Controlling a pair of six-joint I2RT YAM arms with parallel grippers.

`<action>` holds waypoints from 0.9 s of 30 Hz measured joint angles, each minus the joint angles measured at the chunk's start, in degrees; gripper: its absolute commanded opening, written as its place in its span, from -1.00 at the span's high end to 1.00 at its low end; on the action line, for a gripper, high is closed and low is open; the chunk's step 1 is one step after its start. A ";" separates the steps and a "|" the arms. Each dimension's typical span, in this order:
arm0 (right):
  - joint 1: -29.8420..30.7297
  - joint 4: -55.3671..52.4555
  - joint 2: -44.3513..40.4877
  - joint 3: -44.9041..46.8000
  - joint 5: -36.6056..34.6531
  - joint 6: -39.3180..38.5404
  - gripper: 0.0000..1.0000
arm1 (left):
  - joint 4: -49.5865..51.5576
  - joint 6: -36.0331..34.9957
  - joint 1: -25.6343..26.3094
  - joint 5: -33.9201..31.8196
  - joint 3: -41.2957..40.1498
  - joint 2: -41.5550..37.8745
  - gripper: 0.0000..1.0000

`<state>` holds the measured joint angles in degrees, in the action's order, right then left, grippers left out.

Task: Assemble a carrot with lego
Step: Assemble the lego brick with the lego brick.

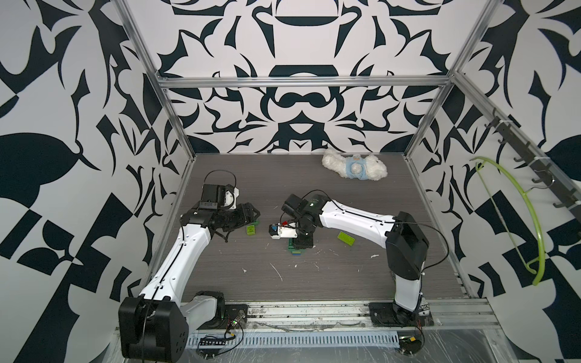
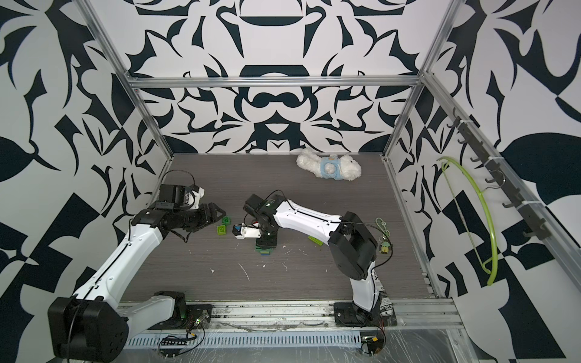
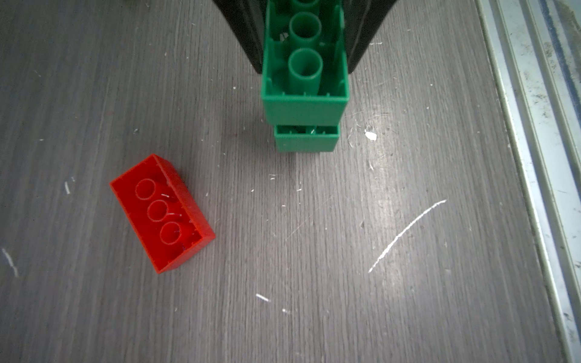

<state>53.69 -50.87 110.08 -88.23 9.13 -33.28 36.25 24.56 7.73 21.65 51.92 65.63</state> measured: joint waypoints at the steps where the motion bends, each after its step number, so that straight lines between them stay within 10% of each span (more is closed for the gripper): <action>1: 0.04 -0.07 0.09 -0.11 -0.04 0.13 0.49 | 0.00 0.00 0.00 0.00 0.00 0.00 -0.51; 27: 0.42 -0.52 0.66 -2.27 -1.03 5.81 0.52 | -0.02 0.00 0.00 0.24 -0.09 -0.07 -0.51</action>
<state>54.11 -51.40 110.74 -90.50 8.10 -27.46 36.23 24.56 7.73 21.89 51.83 65.56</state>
